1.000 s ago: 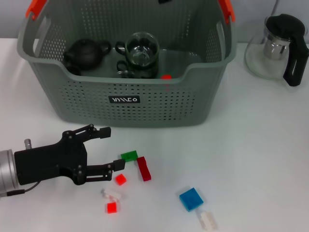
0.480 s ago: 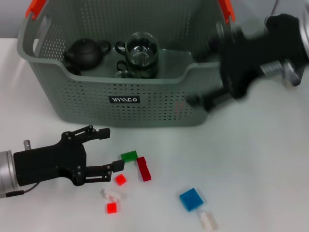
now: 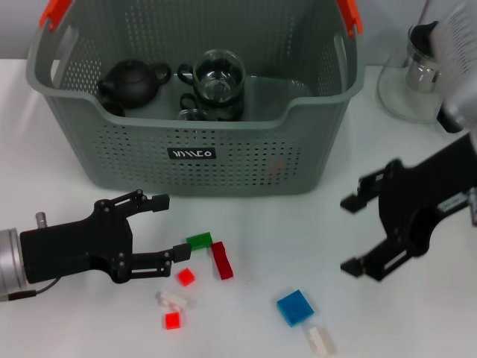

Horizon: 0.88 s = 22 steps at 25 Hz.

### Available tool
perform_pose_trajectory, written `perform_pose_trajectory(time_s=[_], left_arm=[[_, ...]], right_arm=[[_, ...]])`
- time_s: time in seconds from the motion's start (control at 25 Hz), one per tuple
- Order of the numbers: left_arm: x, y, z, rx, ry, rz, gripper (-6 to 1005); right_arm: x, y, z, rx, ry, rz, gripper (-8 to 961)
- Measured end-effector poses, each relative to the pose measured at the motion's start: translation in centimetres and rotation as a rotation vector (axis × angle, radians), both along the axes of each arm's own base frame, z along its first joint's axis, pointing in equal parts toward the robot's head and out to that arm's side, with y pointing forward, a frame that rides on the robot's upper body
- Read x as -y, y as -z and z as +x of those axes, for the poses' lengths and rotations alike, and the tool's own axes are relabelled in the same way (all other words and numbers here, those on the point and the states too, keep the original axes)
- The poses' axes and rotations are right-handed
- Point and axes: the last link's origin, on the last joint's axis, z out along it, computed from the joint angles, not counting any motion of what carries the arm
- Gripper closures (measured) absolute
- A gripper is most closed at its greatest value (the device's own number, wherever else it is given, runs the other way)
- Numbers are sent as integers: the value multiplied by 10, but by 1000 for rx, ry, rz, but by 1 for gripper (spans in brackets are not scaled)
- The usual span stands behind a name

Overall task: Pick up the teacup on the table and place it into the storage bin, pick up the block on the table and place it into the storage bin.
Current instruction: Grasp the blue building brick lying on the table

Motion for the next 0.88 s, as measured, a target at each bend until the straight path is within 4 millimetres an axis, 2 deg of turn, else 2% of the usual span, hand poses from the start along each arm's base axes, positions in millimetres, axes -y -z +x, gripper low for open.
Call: perform_pose_trajectory(time_s=[0.36, 0.88], left_arm=[[-1, 0, 0, 0, 1, 2, 94], [2, 0, -2, 5, -8, 8, 94]], right_arm=[[-8, 52, 10, 113, 39, -104, 8], [-10, 101, 6, 206, -102, -138, 8]])
